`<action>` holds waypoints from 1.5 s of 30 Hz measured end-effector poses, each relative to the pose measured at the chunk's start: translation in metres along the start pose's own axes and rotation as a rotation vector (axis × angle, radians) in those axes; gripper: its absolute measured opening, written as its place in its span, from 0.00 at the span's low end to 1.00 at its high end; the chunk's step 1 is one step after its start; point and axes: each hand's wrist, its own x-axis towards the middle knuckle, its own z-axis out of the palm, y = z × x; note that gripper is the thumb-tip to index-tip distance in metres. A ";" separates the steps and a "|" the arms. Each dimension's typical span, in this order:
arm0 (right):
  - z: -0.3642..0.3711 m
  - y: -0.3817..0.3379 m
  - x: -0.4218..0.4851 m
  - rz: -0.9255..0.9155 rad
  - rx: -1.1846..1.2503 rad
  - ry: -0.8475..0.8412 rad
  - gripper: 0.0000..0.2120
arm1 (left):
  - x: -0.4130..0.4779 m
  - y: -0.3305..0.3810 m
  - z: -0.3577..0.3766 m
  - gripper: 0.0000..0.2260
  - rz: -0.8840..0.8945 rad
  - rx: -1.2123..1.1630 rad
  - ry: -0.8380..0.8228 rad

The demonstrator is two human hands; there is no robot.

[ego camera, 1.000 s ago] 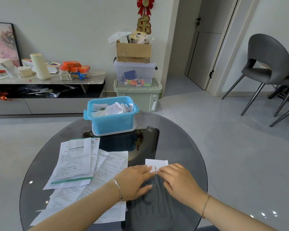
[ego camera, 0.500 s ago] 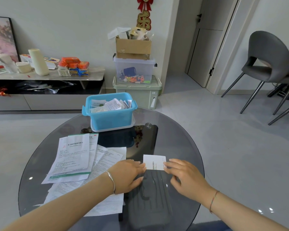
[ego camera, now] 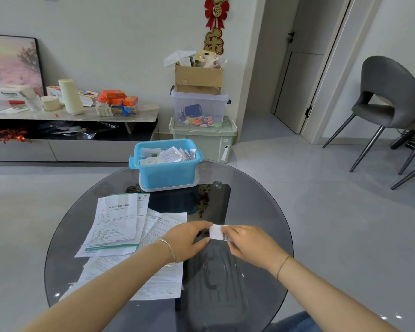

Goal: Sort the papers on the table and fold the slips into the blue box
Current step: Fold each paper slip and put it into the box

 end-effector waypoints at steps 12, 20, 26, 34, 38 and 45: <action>-0.032 -0.023 0.002 0.482 1.512 0.293 0.09 | -0.002 0.028 -0.011 0.09 -0.315 -1.017 0.307; -0.038 -0.015 -0.004 0.350 1.337 0.390 0.15 | -0.010 0.031 -0.034 0.13 -0.324 -1.080 0.276; -0.041 -0.013 -0.004 0.353 1.348 0.507 0.13 | -0.016 0.032 -0.033 0.16 -0.042 -1.044 0.242; -0.039 -0.018 0.001 0.425 1.523 0.531 0.03 | -0.009 0.038 -0.022 0.03 0.006 -0.957 0.492; -0.041 -0.021 0.005 0.506 1.626 0.538 0.06 | -0.002 0.046 -0.018 0.05 -0.029 -1.087 0.524; -0.046 -0.029 0.012 0.574 1.725 0.527 0.08 | 0.009 0.056 -0.011 0.09 -0.108 -1.247 0.641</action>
